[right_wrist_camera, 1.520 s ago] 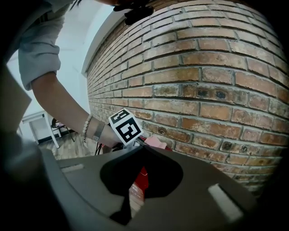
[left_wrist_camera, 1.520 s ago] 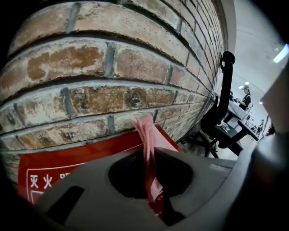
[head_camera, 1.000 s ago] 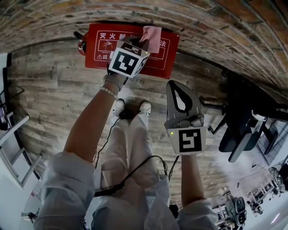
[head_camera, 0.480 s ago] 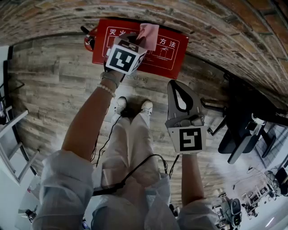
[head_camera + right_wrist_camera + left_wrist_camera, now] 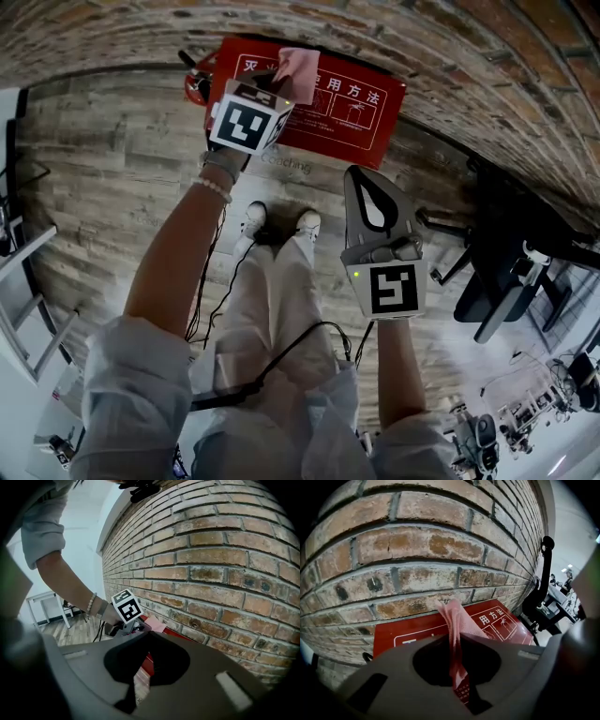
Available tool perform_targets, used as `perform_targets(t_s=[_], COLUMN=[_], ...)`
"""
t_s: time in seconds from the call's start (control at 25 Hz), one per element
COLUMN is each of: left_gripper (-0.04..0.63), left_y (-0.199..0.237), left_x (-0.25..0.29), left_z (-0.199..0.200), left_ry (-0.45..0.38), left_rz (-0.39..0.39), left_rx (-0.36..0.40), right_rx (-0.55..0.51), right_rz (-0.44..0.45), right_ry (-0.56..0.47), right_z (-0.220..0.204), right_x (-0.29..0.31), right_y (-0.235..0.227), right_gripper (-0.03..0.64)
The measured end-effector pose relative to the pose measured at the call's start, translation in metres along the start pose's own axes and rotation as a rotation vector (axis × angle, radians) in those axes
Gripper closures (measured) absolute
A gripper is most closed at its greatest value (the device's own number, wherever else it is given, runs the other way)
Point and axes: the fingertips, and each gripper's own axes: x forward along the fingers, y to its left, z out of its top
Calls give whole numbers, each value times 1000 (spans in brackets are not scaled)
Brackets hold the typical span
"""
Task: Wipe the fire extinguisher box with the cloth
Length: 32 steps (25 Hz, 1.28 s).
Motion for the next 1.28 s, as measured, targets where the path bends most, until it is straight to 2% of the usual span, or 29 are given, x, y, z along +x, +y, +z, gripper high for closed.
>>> perform_targets(t_s=[1.28], left_gripper=[581], left_y=[102], left_x=[-49], left_z=[-29], left_ry=[-24], left_rz=[104], left_rx=[-51], right_rx=[-30], right_rz=[59], right_ry=[21], right_z=[16], right_x=[39], right_y=[56], right_gripper=[609])
